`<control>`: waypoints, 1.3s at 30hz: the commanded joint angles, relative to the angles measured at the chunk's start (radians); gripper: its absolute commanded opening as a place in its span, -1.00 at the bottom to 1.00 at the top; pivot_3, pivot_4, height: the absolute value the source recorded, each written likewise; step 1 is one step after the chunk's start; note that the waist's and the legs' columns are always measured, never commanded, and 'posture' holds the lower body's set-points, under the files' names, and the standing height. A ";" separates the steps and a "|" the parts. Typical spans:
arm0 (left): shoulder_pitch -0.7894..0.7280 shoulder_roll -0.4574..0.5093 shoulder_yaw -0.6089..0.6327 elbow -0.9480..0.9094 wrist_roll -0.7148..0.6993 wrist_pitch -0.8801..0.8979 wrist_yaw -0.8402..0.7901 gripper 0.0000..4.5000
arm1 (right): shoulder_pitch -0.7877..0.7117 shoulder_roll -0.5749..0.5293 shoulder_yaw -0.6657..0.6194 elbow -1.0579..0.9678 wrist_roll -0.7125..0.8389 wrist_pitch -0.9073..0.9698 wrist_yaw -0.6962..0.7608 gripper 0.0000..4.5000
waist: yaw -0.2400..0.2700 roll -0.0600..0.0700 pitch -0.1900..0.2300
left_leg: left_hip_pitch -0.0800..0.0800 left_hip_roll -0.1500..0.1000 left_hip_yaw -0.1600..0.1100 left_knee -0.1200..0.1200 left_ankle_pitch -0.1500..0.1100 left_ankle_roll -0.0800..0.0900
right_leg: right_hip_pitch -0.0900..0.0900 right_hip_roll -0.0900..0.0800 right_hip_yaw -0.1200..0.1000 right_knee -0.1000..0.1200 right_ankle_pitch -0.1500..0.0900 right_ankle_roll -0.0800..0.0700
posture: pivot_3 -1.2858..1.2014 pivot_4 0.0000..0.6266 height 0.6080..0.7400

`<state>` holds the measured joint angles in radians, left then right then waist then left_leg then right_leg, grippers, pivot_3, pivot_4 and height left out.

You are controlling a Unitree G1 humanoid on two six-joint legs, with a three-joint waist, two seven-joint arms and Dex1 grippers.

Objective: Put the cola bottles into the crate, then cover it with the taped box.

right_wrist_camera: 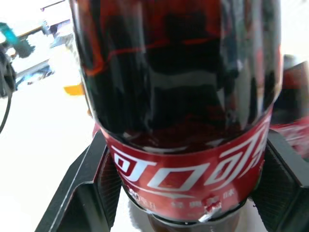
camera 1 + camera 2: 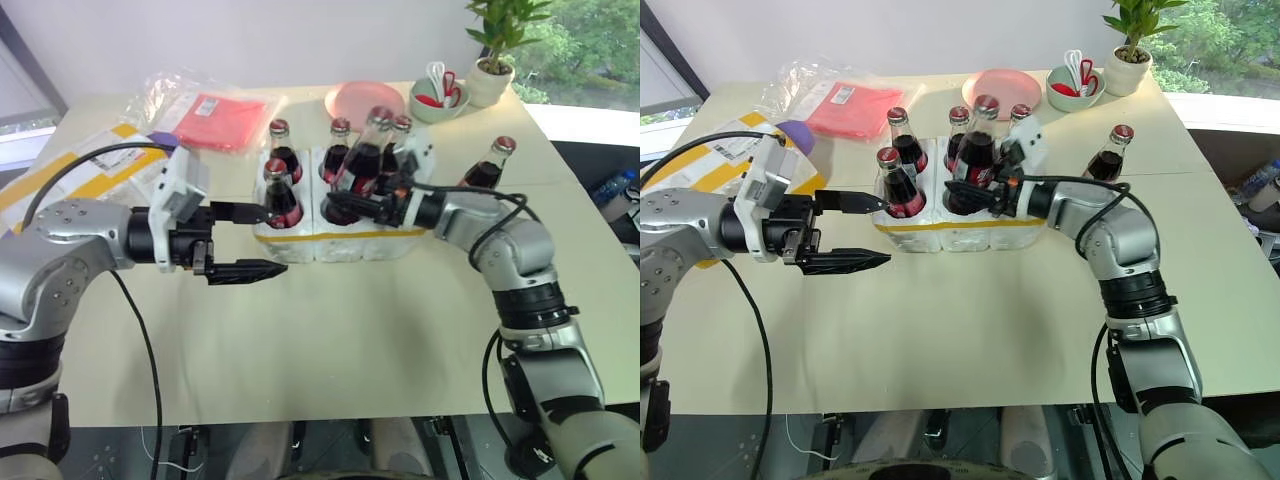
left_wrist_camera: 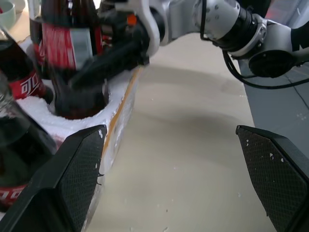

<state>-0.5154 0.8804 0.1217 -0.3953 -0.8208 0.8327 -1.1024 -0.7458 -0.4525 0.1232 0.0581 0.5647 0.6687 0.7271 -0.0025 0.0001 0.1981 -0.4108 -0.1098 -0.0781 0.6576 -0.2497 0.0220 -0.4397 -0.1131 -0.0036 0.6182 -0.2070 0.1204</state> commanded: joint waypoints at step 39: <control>-0.174 -0.079 -0.094 0.121 0.058 -0.082 -0.063 1.00 | 0.451 -0.175 -0.580 -0.397 0.014 0.187 -0.398 0.99 | 0.012 -0.002 -0.001 | 0.003 0.001 0.001 -0.003 0.001 0.000 | 0.004 0.001 0.001 -0.003 0.000 -0.001 | 0.03 -0.52 1.00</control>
<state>-0.6754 0.7984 0.0123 -0.2548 -0.7624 0.7581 -1.1688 -0.2756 -0.6270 -0.4670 -0.3523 0.5961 0.9004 0.3218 0.0095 -0.0020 0.1968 -0.4074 -0.1084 -0.0771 0.6546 -0.2490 0.0218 -0.4357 -0.1124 -0.0031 0.6151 -0.2066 0.1195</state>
